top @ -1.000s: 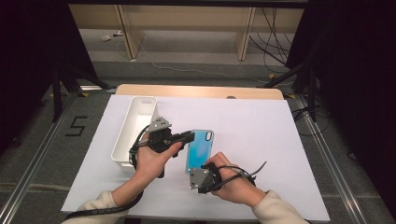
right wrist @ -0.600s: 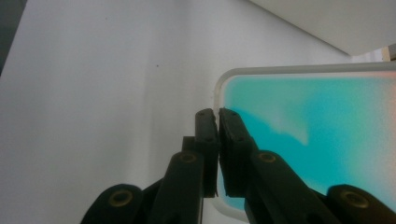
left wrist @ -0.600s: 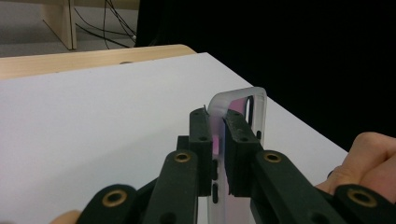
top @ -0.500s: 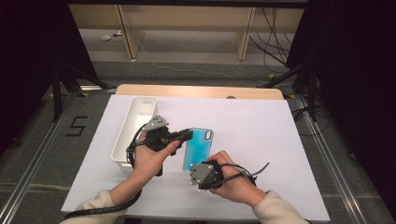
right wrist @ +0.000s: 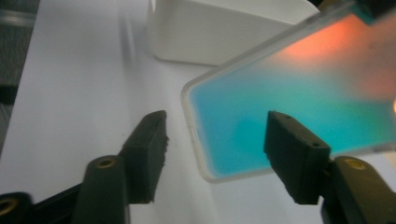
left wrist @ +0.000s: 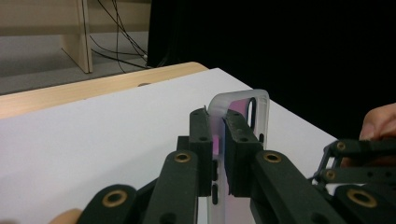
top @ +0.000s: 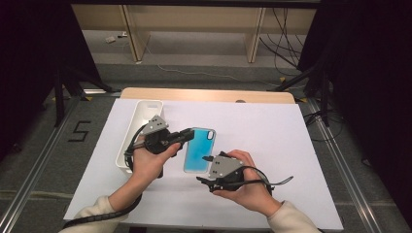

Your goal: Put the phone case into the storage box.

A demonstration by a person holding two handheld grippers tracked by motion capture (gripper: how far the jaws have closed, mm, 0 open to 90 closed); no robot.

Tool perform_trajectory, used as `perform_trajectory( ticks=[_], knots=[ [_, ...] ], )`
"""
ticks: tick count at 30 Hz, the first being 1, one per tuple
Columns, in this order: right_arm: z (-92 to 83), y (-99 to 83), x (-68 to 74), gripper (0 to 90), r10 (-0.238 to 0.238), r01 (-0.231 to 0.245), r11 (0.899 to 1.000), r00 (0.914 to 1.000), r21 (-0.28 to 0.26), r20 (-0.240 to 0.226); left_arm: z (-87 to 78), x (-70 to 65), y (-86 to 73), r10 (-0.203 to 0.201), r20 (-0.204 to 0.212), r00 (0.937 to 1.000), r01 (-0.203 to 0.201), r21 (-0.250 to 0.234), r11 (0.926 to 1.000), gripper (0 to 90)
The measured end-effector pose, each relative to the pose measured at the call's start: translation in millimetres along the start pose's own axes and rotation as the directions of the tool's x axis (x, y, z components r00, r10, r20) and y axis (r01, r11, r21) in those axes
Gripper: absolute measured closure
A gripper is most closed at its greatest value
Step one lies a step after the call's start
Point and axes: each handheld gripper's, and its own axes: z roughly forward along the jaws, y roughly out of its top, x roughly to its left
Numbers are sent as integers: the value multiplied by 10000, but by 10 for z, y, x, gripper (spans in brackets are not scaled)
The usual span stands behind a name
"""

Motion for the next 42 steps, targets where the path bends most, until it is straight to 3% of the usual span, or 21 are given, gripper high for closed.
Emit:
perform_trajectory(
  ticks=[8,16,19,23,29,42],
  knots=[
    [-107,-133,-83,258,1306,-1280,9888,9910,-774,292,-56,61,40,118,-131,9998,-121,-195,9997,826],
    [-208,-218,-144,206,2263,-2210,9644,9738,-1449,209,-113,102,78,239,-255,9994,-248,-362,9990,826],
    [-245,-259,-168,199,2410,-2350,9599,9703,-1531,222,-133,114,96,266,-314,9992,-279,-403,9988,826],
    [-292,-317,-191,187,2807,-2714,9467,9593,-1736,308,-152,133,111,236,-380,9990,-252,-426,9988,827],
    [-357,-418,-224,168,3412,-3217,9198,9385,-2247,530,-185,164,134,220,-425,9989,-240,-481,9986,826],
    [-556,-586,-274,162,4043,-3764,8931,9117,-2462,726,-237,224,190,354,-505,9981,-386,-650,9971,826]
  ],
)
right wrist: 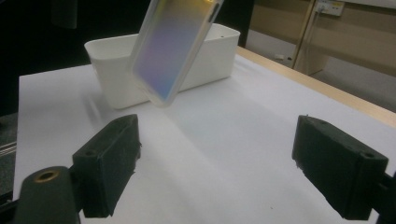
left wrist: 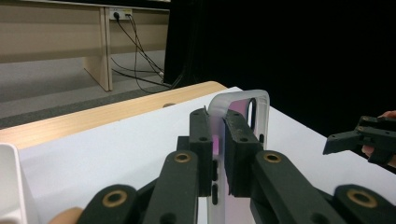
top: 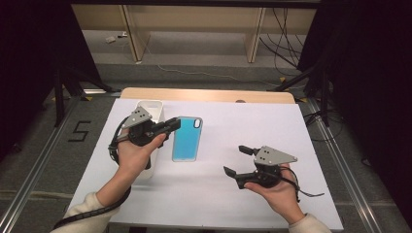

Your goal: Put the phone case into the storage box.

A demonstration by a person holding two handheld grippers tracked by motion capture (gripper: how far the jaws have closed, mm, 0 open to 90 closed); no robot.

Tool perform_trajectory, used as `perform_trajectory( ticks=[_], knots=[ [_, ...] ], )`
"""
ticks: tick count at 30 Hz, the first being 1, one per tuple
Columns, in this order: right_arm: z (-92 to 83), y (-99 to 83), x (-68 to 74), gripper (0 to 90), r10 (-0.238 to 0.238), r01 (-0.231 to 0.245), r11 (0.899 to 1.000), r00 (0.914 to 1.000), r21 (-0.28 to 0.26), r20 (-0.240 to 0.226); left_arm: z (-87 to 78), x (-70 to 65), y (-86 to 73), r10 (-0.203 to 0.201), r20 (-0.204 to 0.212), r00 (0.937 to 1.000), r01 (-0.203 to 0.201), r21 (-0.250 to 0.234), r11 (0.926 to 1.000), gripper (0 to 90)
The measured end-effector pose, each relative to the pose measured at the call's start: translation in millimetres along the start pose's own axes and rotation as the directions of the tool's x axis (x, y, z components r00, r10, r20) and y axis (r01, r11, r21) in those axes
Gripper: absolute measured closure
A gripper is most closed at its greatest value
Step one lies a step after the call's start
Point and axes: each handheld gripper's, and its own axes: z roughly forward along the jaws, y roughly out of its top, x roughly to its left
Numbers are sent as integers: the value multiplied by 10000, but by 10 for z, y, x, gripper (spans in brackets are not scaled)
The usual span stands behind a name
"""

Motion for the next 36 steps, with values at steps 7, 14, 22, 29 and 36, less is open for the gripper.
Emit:
perform_trajectory(
  ticks=[7,14,22,29,36],
  knots=[
    [-88,-60,-40,158,121,-118,9999,9994,-107,328,-40,53,49,161,-150,9998,-164,-200,9997,826],
    [-163,-102,-60,156,189,-184,9998,9983,-98,553,-74,108,94,254,-272,9993,-262,-319,9991,826],
    [-208,-132,-84,156,262,-255,9996,9975,-117,650,-106,176,134,286,-378,9989,-301,-385,9988,827],
    [-240,-156,-94,157,337,-329,9994,9972,-131,660,-167,246,174,363,-536,9979,-392,-543,9978,827],
    [-265,-172,-101,158,449,-439,9989,9961,-141,766,-221,337,192,395,-727,9966,-440,-623,9971,826]
  ],
)
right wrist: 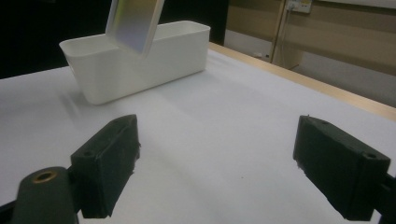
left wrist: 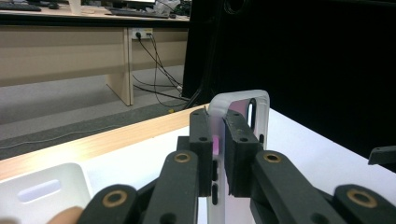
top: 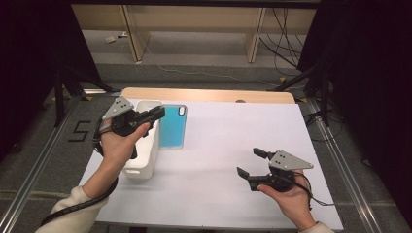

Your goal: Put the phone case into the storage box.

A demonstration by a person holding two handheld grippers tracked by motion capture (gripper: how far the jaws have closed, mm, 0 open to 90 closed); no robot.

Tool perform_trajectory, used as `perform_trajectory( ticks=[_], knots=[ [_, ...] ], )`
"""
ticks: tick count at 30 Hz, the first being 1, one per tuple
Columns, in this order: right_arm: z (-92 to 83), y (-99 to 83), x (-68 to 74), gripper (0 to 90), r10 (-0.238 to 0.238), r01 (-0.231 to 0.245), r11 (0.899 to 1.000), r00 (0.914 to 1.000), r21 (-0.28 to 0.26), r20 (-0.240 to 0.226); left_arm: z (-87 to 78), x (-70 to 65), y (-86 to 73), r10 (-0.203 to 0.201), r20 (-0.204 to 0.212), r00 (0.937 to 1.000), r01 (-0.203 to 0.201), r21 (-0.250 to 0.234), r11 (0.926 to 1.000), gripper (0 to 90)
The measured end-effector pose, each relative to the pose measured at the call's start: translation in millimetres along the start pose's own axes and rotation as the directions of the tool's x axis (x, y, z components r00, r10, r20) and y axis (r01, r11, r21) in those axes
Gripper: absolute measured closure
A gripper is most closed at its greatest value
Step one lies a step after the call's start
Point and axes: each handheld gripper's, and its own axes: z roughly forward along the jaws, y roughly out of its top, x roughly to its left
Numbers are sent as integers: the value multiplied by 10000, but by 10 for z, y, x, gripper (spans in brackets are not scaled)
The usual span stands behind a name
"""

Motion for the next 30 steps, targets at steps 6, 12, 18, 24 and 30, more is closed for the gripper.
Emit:
perform_trajectory(
  ticks=[6,12,18,24,30],
  knots=[
    [-6,-9,-9,162,-63,64,10000,10000,-72,45,-34,81,17,74,-135,9999,-76,-123,9999,826],
    [-25,-22,-21,159,-6,8,10000,9999,-86,147,-78,160,49,195,-253,9995,-200,-228,9995,827],
    [-43,-33,-26,161,200,-198,9998,9996,-89,198,-124,269,86,415,-391,9984,-426,-291,9987,827],
    [-56,-42,-21,162,247,-248,9996,9996,93,146,-149,355,80,191,-464,9987,-207,-352,9992,826],
    [-68,-51,-21,163,317,-320,9994,9993,113,215,-172,429,78,57,-621,9981,-80,-361,9993,826]
  ],
)
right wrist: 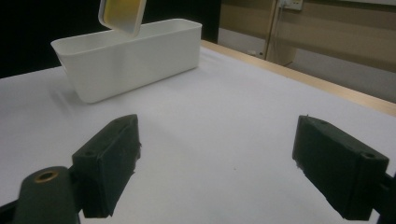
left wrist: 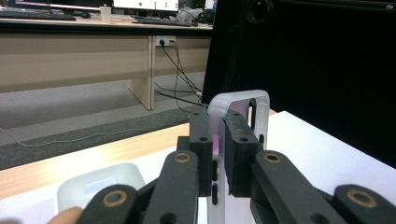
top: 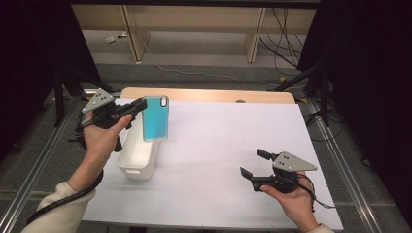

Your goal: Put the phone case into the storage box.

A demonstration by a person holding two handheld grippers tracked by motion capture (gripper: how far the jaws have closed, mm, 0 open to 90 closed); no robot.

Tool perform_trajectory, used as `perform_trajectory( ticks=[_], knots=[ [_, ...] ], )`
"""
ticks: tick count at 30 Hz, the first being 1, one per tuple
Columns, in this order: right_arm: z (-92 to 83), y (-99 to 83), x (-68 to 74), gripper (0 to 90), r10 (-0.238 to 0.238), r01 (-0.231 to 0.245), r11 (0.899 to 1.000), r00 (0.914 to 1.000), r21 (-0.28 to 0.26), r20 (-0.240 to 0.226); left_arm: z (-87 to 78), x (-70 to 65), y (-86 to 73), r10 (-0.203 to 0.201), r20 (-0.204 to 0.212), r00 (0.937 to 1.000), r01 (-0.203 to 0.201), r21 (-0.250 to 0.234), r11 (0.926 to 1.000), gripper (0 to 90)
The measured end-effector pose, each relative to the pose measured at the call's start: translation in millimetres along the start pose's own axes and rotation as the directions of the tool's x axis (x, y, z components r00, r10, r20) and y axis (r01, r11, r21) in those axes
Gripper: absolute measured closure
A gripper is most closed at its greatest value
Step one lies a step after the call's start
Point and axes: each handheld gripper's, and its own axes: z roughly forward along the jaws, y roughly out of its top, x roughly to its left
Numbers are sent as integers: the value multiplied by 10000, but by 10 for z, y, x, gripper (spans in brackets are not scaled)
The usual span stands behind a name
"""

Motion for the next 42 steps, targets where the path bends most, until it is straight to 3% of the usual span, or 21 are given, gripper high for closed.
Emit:
perform_trajectory(
  ticks=[1,5,7,18,21,22,30,33,35,36,42],
  knots=[
    [19,-9,-11,164,-146,147,9995,9999,-285,33,-6,14,0,-23,-15,10000,23,16,10000,827],
    [3,-18,-5,164,13,-13,10000,10000,-14,22,-18,75,6,10,-66,10000,-10,-31,10000,826],
    [8,-20,-5,164,80,-81,9999,10000,-64,-45,-30,88,9,-157,-127,9998,157,1,9999,826],
    [-22,-19,-16,164,-113,114,9999,9999,-78,120,-84,156,51,-136,-255,9996,135,-26,9999,827],
    [-41,-24,-5,164,196,-196,9998,9998,0,38,-84,178,58,-87,-273,9996,86,-34,10000,826],
    [-39,-26,-21,164,-51,53,9999,9999,-135,158,-84,184,60,-84,-284,9996,84,-7,10000,826],
    [-50,-37,-3,164,183,-182,9998,9998,-85,66,-72,236,63,-62,-342,9994,61,-46,10000,826],
    [-51,-41,-16,164,-17,22,9996,9998,-271,215,-69,256,63,33,-380,9993,-34,-24,10000,826],
    [-67,-40,-15,164,13,-10,9999,9999,-170,150,-65,264,64,13,-381,9993,-14,-33,10000,826],
    [-89,-36,-6,164,154,-156,9997,9998,165,81,-61,270,65,22,-385,9993,-23,-25,10000,826],
    [-91,-42,-15,164,26,-26,10000,9998,4,188,-37,312,68,88,-462,9989,-88,6,10000,826]
  ],
)
